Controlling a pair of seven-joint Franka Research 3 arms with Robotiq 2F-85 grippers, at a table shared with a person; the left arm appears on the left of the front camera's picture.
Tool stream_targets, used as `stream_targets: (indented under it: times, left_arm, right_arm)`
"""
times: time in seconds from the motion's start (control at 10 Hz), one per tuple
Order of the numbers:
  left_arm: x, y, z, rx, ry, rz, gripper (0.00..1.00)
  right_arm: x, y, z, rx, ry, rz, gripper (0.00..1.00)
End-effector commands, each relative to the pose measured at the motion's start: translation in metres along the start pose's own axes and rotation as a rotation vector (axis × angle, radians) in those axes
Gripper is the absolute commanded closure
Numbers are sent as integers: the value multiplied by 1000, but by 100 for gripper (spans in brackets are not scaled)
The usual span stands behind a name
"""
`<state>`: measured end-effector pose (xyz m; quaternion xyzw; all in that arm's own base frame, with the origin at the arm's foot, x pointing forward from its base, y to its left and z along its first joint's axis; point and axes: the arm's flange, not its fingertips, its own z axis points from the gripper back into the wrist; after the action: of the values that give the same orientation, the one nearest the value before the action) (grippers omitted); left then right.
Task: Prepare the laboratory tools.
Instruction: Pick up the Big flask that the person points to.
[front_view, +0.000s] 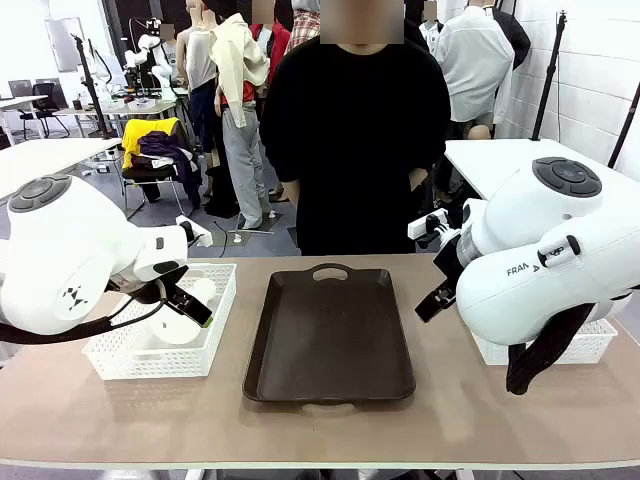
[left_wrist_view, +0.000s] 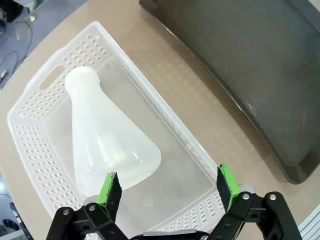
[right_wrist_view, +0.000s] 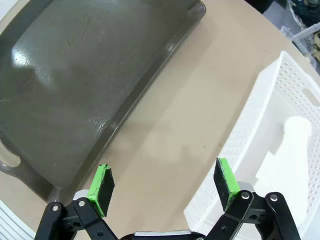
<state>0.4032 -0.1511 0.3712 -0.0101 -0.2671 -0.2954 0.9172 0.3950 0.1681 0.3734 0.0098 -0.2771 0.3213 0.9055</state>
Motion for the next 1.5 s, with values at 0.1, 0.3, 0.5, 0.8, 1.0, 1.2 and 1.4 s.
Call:
stream_targets:
  times: [0.1, 0.3, 0.5, 0.8, 1.0, 1.2, 1.4]
  left_arm:
    - [0, 0, 0, 0, 0, 0, 0]
    - [0, 0, 0, 0, 0, 0, 0]
    - [0, 0, 0, 0, 0, 0, 0]
    - [0, 0, 0, 0, 0, 0, 0]
    - [0, 0, 0, 0, 0, 0, 0]
    - [0, 0, 0, 0, 0, 0, 0]
    - [-2, 5, 12, 9, -5, 39, 0]
  right_arm:
    - [0, 0, 0, 0, 0, 0, 0]
    - [0, 0, 0, 0, 0, 0, 0]
    - [0, 0, 0, 0, 0, 0, 0]
    - [0, 0, 0, 0, 0, 0, 0]
    - [0, 0, 0, 0, 0, 0, 0]
    - [0, 0, 0, 0, 0, 0, 0]
    - [5, -9, 17, 21, -16, -1, 0]
